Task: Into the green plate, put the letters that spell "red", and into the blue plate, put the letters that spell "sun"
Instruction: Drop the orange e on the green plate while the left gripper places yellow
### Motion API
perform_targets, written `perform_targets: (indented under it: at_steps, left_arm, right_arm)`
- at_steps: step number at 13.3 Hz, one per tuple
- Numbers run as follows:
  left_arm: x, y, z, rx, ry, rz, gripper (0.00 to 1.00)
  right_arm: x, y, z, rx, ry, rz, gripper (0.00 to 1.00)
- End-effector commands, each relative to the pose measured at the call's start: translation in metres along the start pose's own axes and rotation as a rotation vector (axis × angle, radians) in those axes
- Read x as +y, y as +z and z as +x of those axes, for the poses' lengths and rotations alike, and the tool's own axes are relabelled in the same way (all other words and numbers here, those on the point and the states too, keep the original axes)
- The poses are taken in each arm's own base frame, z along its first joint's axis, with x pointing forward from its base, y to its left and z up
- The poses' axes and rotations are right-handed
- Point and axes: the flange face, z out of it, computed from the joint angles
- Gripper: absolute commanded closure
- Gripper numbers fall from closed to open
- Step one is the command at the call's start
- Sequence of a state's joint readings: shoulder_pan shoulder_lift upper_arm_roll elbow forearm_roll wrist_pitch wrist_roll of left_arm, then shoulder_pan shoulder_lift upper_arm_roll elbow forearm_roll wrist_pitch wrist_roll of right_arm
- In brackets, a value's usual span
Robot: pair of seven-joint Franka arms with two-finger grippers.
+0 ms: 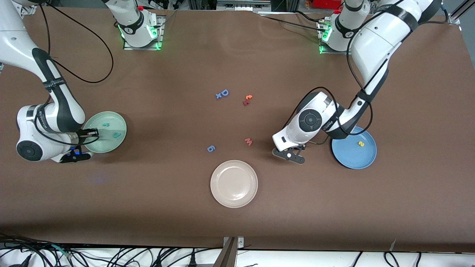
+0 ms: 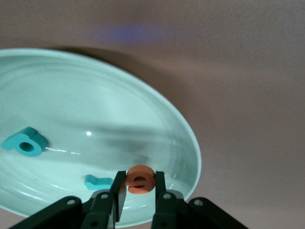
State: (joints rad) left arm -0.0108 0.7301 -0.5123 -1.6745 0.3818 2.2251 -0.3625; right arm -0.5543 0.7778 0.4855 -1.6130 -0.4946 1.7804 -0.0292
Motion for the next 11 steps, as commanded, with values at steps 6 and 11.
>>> perform_targets:
  at_steps: [6, 11]
  left_arm:
    - [-0.126, -0.046, -0.012, -0.109, 0.295, 0.071, 0.83]
    - [-0.222, -0.037, -0.026, -0.132, 0.498, 0.021, 0.83]
  right_arm:
    - [-0.034, -0.082, -0.019, 0.041, 0.018, 0.005, 0.01]
    - [-0.103, -0.186, -0.068, 0.121, 0.199, 0.022, 0.01]
